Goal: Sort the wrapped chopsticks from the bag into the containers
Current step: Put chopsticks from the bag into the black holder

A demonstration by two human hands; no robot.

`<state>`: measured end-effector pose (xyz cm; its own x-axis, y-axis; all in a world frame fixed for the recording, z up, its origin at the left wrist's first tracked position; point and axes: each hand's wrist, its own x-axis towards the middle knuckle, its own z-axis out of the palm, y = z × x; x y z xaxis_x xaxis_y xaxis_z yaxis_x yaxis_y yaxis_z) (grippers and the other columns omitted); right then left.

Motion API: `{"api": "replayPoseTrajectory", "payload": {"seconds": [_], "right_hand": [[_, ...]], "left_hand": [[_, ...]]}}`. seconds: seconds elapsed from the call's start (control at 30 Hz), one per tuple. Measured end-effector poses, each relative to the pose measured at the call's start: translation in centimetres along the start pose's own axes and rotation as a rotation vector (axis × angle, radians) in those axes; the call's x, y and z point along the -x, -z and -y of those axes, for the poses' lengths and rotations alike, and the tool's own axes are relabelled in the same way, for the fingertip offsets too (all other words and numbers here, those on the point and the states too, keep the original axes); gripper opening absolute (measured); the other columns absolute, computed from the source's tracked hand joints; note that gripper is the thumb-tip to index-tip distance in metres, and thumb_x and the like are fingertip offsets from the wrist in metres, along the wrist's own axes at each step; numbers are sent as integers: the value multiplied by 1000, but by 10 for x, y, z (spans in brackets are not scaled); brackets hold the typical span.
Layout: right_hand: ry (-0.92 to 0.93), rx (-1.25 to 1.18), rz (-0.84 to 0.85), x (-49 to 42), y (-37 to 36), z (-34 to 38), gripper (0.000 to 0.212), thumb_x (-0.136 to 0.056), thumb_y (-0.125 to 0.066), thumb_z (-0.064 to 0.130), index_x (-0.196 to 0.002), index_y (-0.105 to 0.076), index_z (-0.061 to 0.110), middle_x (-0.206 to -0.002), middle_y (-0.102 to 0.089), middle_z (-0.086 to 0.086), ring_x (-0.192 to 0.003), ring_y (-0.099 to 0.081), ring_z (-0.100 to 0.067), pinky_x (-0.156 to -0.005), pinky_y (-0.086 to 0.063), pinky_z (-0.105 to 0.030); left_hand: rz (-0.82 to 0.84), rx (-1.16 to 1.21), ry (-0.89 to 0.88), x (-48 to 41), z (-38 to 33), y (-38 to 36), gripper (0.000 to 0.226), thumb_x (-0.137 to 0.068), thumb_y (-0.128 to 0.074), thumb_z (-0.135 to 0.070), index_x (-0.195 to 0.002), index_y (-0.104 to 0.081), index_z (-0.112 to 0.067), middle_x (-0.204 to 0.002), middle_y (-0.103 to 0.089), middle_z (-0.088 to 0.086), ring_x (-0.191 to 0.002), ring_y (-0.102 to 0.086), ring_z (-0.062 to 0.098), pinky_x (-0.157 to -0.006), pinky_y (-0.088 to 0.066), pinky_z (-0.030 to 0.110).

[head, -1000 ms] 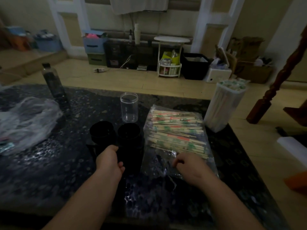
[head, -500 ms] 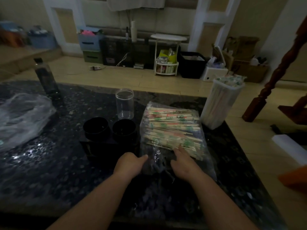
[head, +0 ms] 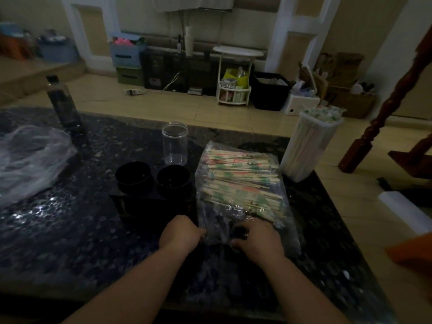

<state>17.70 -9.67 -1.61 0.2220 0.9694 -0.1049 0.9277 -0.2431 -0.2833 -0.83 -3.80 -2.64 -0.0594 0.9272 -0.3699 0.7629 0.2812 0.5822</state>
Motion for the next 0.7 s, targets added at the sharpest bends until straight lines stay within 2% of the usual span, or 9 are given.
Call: {"api": "replayPoseTrajectory", "payload": {"seconds": [0.1, 0.2, 0.3, 0.43, 0.53, 0.63, 0.7], "right_hand": [[-36, -45, -62, 4, 0, -1, 19, -87, -69, 39, -105, -75, 34, -109, -72, 9, -106, -63, -16, -88, -50, -27], [-102, -102, -4, 3, 5, -4, 14, -90, -66, 30, -97, -77, 27, -99, -74, 5, -97, -66, -15, -79, -49, -24], [-156, -113, 101, 0, 16, -9, 9, -90, -67, 23, -91, -76, 22, -94, -73, -1, -90, -67, -18, -72, -46, -22], [-150, -77, 189, -1, 29, -10, 9, -87, -70, 18, -80, -75, 19, -88, -73, -6, -85, -68, -21, -70, -50, -25], [-130, -87, 256, 2, 35, -5, 7, -85, -73, 20, -82, -78, 16, -87, -74, -6, -85, -69, -20, -72, -51, -25], [-85, -208, 199, 1, 35, -6, 15, -82, -65, 31, -75, -70, 18, -79, -72, -2, -77, -67, -18, -66, -48, -26], [-75, -314, 122, -4, 32, -7, 18, -84, -57, 28, -80, -67, 14, -79, -69, -3, -79, -66, -22, -67, -48, -28]], "left_hand": [[5, -37, -18, 3, -4, 0, 28, -78, -68, -38, -65, -60, -14, -71, -62, 3, -70, -62, 23, -59, -42, 25], [9, -8, -45, 6, -8, 4, 29, -81, -66, -31, -61, -56, -13, -65, -59, 3, -61, -57, 19, -51, -38, 24], [6, -32, -68, 9, -11, 11, 30, -79, -67, -31, -57, -56, -12, -61, -56, 3, -57, -55, 19, -50, -37, 24], [50, -11, -49, 16, -9, 16, 36, -74, -71, -27, -52, -47, -13, -56, -50, 3, -53, -49, 21, -51, -34, 25], [111, -66, -46, 19, -5, 19, 31, -74, -69, -31, -56, -52, -13, -62, -55, 3, -57, -54, 21, -53, -38, 25], [118, -167, -96, 18, -2, 23, 27, -76, -63, -41, -69, -61, -15, -74, -64, 2, -68, -61, 20, -59, -47, 26], [53, -190, -135, 18, -3, 27, 27, -78, -59, -43, -75, -60, -16, -80, -62, 1, -74, -61, 20, -64, -48, 28]]}}
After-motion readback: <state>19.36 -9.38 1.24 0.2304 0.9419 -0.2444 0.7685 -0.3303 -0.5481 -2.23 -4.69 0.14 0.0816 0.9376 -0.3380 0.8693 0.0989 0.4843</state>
